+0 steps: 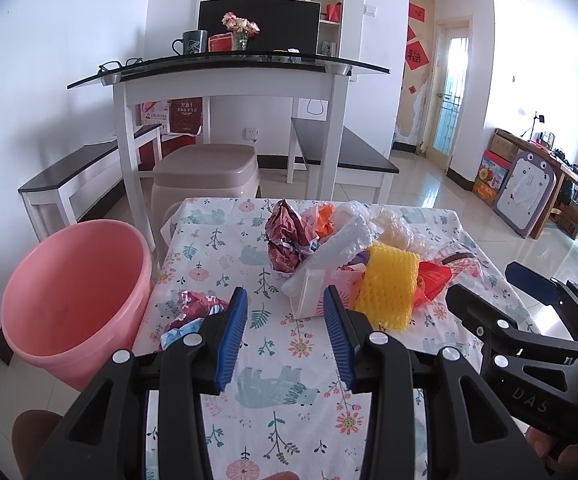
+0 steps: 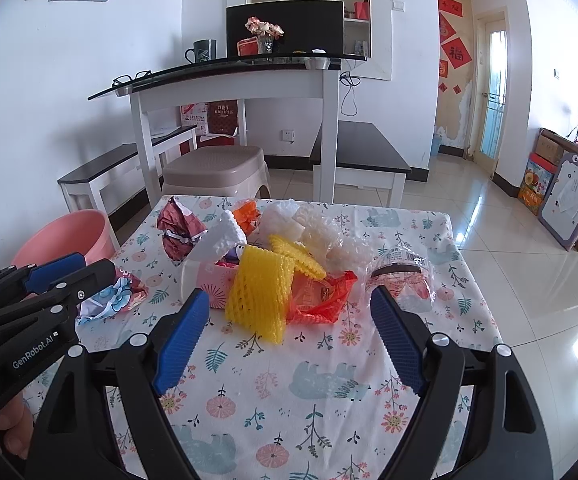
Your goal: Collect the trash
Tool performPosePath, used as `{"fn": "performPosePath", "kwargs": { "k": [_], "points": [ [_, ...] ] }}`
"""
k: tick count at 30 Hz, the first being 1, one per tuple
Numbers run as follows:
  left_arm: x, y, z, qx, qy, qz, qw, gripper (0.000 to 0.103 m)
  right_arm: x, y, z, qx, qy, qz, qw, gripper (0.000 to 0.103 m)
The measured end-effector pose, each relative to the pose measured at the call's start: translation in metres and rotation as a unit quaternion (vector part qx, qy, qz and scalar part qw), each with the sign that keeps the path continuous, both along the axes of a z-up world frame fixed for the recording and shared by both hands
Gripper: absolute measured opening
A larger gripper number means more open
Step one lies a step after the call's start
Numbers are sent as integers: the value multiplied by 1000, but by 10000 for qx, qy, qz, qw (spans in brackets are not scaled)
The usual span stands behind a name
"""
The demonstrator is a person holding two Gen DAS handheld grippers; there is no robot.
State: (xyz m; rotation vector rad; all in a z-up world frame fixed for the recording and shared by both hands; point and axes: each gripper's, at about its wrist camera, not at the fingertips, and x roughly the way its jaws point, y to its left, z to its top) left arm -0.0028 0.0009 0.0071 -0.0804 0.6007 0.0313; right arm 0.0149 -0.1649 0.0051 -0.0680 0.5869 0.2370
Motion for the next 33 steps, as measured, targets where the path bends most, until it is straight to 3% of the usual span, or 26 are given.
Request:
{"fn": "performPosePath", "kwargs": {
  "k": [33],
  "points": [
    [0,-1,0,3,-24,-8,10000,39,-7,-4,9,26,-37,26,10000,83]
  ]
}}
